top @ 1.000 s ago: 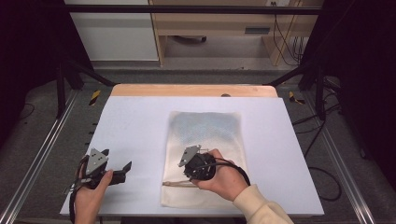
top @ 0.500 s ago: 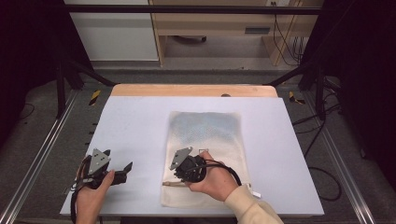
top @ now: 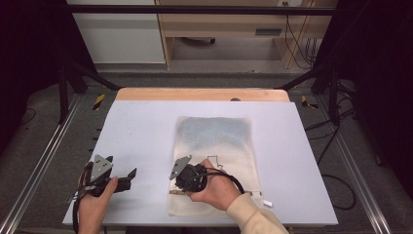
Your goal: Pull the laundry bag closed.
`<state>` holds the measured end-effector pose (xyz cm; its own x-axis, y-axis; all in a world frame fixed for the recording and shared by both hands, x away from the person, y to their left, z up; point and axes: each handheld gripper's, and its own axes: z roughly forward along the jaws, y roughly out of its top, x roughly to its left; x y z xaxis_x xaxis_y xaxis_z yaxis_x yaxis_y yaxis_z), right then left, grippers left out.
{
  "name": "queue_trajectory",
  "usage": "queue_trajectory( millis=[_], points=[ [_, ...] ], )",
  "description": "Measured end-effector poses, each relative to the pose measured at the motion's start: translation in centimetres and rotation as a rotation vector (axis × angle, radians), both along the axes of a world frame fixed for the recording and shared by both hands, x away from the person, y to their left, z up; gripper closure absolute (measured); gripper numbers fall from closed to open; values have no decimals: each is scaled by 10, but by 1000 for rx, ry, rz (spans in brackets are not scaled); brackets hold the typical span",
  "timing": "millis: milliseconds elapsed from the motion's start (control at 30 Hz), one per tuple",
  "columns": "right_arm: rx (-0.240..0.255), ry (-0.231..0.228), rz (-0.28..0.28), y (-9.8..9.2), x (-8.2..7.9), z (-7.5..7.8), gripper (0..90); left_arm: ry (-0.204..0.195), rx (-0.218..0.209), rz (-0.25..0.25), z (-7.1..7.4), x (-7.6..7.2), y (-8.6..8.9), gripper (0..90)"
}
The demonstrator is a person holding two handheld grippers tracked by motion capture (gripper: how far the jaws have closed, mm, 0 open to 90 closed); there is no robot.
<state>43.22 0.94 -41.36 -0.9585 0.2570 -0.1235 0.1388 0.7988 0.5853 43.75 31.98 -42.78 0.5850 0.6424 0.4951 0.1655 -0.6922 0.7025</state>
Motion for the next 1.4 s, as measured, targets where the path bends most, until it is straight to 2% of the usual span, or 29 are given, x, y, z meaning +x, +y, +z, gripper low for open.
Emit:
queue_trajectory(
  millis=[167, 700, 867, 1067, 1200, 1400],
  points=[
    [-9, 12, 16, 8, -3, -6, 832, 6, -23, 18, -1, -1, -1, 60],
    [-29, 39, 23, 19, -4, -20, 780, 4, -21, 2, -1, 0, -2, 61],
    [-48, 64, 28, 21, -2, -26, 749, 5, -31, 5, -2, -1, -2, 59],
    [-50, 84, 23, 24, 2, -31, 752, 13, -48, -3, -1, -4, -6, 58],
    [-72, 94, 20, 26, 3, -33, 754, 21, -58, -19, 0, -7, -10, 56],
    [-81, 126, 17, 26, 8, -35, 816, 41, -73, -52, 2, -12, -17, 50]
  ],
)
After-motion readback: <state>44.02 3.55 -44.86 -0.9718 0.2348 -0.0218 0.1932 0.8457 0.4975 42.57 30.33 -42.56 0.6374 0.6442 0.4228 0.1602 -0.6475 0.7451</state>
